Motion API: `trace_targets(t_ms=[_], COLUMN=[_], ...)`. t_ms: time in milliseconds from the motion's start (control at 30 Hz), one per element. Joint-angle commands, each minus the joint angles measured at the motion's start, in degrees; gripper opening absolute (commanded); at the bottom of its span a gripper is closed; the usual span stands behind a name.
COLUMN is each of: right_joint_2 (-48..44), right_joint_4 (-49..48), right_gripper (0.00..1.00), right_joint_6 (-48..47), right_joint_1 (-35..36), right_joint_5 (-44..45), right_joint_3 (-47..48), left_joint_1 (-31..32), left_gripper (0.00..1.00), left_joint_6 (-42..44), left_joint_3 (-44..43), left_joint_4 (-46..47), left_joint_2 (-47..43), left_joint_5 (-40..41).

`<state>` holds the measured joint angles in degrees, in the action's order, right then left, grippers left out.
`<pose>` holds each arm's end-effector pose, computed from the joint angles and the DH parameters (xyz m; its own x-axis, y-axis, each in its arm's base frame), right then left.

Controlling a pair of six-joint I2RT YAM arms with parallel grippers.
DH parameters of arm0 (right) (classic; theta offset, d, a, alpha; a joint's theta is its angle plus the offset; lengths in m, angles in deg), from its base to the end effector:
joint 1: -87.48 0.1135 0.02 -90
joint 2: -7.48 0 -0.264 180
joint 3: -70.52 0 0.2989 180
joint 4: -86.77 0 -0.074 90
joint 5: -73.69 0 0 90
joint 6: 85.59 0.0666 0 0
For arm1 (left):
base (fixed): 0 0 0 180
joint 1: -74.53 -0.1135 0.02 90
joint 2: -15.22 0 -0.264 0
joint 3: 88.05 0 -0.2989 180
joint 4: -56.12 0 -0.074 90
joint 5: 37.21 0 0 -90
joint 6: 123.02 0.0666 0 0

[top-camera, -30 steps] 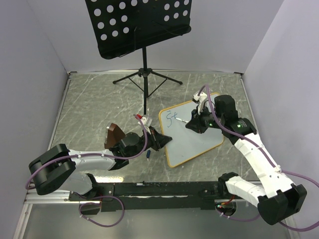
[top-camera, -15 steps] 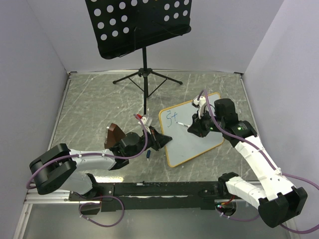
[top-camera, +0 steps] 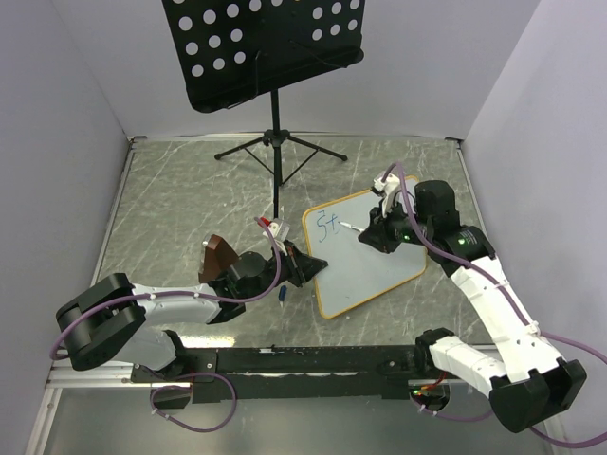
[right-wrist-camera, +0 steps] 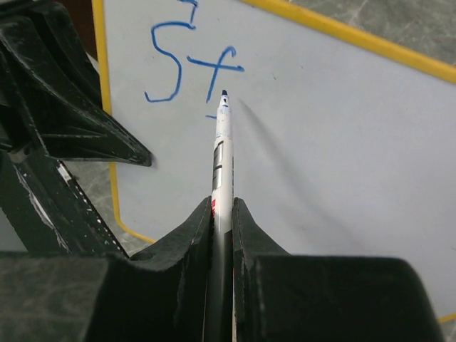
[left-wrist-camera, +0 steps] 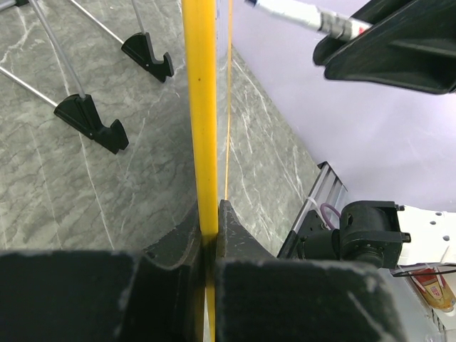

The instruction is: Write a sentence on the whiteboard

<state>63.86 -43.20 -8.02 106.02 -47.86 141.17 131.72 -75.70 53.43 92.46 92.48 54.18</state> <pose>0.2445 0.1188 0.3306 -0.3961 -0.3263 -0.8583 -0.7770 0.6172 0.1239 0.1831 -0.2810 0.1781 -0.5774 -0.3552 -0.7352 0.5927 0.4371 -0.6766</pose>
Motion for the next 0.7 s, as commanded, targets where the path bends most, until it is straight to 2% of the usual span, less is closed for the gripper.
trace_targets(t_ms=[0, 667], right_joint_2=[-1.4, -5.0], right_joint_4=[-2.1, -2.6], right_gripper=[0.00, 0.00], right_joint_6=[0.1, -2.2], right_joint_1=[-0.6, -3.5], right_joint_5=[-2.8, -6.4], right_joint_3=[2.7, -1.4], left_joint_1=[-0.1, -0.2], left_gripper=[0.01, 0.01], left_joint_6=[1.7, 1.5], left_joint_3=[-0.4, 0.1], left_joint_4=[7.4, 7.6], left_joint_2=[-1.0, -1.5], left_joint_5=[-0.2, -0.2])
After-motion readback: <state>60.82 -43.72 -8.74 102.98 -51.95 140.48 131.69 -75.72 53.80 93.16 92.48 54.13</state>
